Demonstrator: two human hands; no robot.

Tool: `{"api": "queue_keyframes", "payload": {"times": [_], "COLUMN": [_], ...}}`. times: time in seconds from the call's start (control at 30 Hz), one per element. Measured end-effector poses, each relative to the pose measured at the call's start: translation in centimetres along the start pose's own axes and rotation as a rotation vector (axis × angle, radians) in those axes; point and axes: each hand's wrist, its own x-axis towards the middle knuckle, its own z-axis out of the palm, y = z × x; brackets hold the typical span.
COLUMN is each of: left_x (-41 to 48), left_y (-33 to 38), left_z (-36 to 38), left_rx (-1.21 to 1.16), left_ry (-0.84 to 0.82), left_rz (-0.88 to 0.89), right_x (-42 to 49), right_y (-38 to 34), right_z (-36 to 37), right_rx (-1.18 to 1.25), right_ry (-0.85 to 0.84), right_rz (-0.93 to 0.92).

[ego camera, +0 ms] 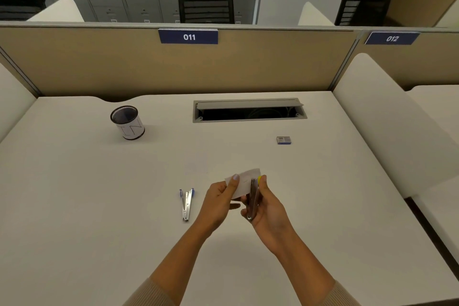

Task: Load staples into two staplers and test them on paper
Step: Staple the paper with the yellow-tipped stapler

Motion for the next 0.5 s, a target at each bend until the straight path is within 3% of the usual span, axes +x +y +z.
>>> {"api": "queue_keyframes", "payload": {"times": [0.5], "left_x": [0.6], "left_y": [-0.1], "left_z": [-0.9], "left_rx": [-0.022], "left_ry": [0.206], "left_rz": [0.058], "right_x": [1.2], "right_y": [0.9], "right_z": [-0.7], "right_rx": [-0.231], "right_ry": [0.115], "right_rz": [-0.018]}}
